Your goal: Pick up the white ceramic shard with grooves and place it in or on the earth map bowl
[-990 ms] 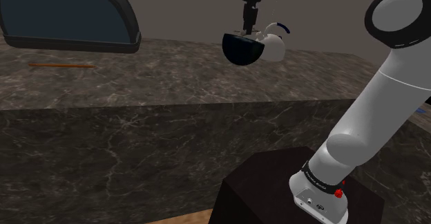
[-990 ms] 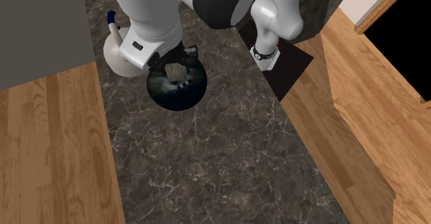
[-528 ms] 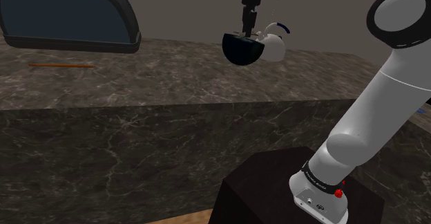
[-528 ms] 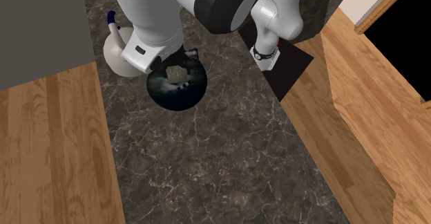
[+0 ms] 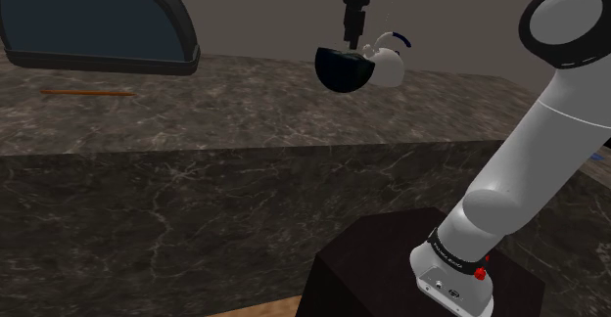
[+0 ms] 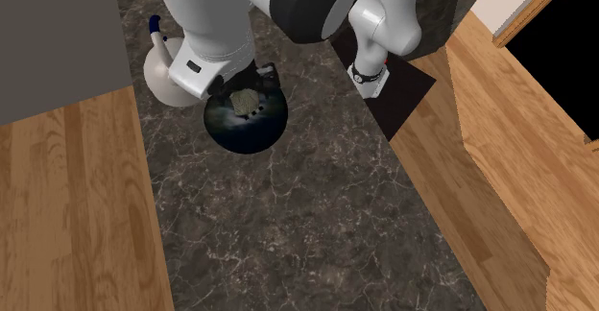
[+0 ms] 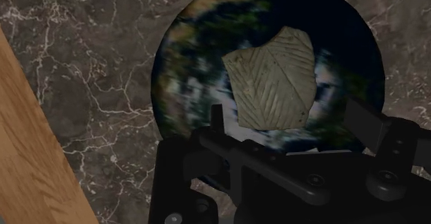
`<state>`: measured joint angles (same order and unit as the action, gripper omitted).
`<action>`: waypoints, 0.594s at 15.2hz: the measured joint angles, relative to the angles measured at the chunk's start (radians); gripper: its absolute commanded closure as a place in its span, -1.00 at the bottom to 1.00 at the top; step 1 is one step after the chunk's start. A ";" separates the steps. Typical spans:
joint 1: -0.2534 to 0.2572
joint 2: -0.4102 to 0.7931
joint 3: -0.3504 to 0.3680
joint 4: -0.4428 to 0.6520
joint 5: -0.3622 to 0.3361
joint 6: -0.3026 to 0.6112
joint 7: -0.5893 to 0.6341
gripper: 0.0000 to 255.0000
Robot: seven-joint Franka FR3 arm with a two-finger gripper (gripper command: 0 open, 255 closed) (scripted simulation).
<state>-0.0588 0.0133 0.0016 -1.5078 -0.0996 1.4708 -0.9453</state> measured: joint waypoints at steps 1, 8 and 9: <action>0.002 0.014 0.002 0.043 0.000 -0.028 0.001 -1.00; 0.006 0.063 0.005 0.193 -0.002 -0.131 -0.003 -1.00; 0.005 0.063 0.005 0.195 -0.002 -0.132 -0.003 -1.00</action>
<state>-0.0533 0.0765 0.0062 -1.3128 -0.1017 1.3385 -0.9487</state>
